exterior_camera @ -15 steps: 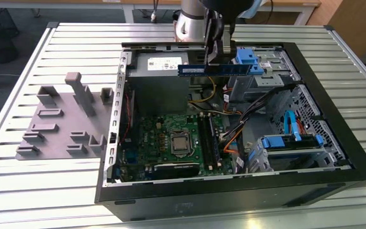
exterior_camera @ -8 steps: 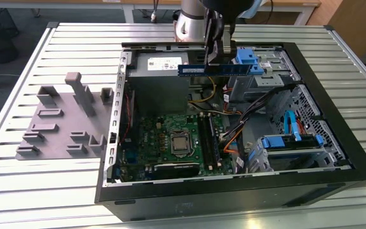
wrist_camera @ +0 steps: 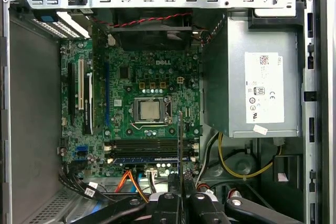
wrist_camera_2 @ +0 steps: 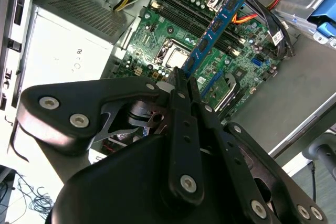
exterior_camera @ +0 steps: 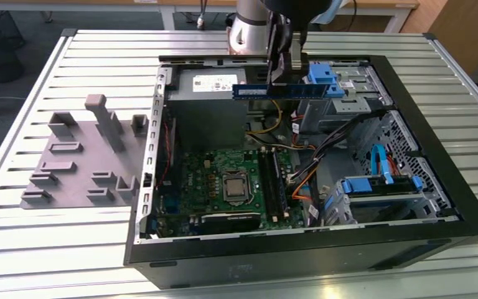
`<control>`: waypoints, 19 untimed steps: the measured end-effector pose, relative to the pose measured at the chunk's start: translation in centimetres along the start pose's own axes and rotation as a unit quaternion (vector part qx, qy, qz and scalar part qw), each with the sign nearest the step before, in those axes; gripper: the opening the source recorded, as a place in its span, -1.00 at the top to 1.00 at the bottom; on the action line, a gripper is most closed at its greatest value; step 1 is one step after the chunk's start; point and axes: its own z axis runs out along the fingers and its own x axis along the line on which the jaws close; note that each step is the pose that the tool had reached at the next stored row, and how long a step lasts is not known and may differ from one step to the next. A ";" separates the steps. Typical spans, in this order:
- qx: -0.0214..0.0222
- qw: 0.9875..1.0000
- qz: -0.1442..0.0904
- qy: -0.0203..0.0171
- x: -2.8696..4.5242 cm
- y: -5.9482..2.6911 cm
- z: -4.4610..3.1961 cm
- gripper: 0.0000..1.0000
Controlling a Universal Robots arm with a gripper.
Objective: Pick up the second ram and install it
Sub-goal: 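Insert the second ram into the second slot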
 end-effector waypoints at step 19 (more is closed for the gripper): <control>0.002 0.996 0.092 -0.001 0.00 0.00 0.10 0.73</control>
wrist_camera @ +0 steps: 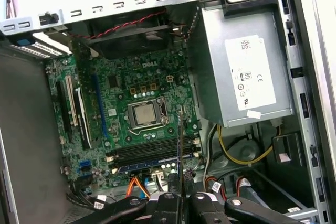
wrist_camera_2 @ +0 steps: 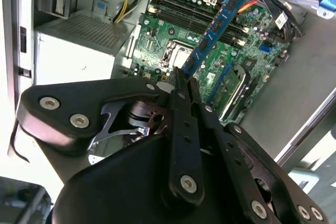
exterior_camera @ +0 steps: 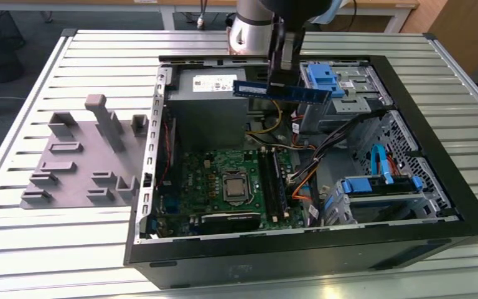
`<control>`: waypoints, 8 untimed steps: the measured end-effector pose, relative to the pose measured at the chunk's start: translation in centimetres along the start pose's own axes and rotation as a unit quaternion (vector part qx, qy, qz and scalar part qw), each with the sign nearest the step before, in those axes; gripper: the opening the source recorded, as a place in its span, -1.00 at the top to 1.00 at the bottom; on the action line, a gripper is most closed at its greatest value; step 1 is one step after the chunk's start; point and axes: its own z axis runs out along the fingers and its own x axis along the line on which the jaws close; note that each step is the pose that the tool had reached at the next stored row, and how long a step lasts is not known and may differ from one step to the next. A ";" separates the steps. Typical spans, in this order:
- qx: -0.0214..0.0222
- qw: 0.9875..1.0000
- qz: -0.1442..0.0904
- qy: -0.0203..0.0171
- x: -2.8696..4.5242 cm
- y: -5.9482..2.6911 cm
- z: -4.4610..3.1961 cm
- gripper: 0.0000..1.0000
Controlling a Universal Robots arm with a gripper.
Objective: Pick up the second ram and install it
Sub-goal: 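Insert the second ram into the second slot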
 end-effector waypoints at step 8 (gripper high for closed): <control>0.002 0.998 0.068 -0.001 0.00 0.00 0.12 0.73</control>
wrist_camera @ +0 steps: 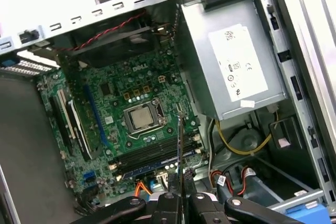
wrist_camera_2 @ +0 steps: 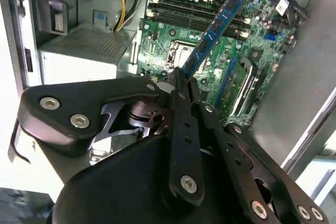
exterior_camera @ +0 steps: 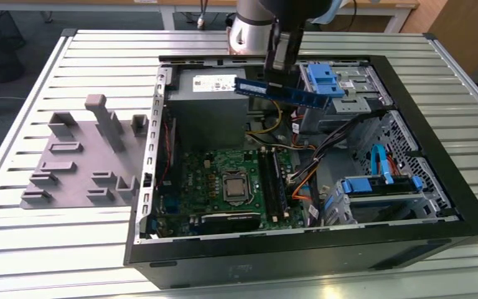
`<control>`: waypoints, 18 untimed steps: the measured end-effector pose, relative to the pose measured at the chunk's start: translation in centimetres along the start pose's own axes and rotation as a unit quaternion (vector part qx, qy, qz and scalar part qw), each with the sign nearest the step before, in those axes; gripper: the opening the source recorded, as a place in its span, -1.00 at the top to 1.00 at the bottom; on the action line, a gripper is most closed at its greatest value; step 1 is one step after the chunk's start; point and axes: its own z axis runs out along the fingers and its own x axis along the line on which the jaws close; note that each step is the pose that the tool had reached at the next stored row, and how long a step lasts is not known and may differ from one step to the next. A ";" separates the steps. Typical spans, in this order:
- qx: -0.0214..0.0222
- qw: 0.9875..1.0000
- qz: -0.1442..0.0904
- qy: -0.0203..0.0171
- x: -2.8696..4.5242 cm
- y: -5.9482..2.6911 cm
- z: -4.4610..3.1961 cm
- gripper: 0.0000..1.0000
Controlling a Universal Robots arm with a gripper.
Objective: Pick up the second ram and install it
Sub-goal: 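Insert the second ram into the second slot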
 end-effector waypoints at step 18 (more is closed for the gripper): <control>0.003 0.990 0.144 -0.001 0.00 0.00 0.20 0.73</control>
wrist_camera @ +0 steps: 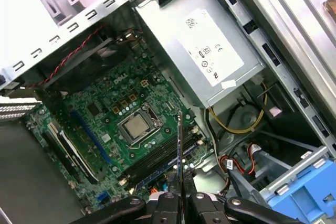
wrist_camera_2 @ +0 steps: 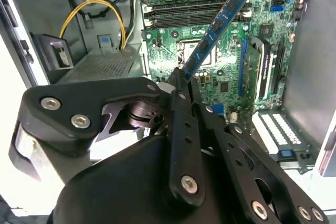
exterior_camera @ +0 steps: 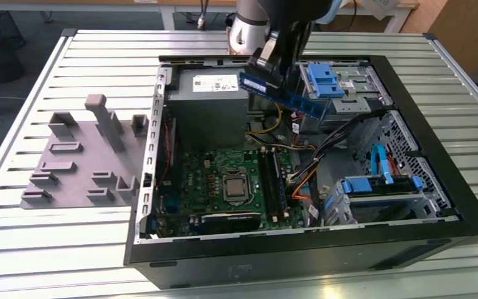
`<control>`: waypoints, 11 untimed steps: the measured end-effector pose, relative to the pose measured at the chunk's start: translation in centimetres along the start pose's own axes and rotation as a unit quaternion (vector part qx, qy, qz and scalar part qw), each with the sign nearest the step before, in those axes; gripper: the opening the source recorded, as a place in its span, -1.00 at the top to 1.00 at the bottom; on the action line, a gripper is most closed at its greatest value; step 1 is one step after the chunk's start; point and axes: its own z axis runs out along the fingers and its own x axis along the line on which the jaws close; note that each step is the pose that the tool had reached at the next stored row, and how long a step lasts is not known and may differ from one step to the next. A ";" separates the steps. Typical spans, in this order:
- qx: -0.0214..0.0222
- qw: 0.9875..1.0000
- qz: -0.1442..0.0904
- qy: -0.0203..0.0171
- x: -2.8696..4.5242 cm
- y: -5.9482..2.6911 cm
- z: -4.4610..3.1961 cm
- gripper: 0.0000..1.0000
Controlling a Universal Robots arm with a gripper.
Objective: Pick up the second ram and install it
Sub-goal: 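Insert the second ram into the second slot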
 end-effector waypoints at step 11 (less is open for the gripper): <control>0.001 0.999 0.048 0.000 -0.01 0.00 0.09 0.73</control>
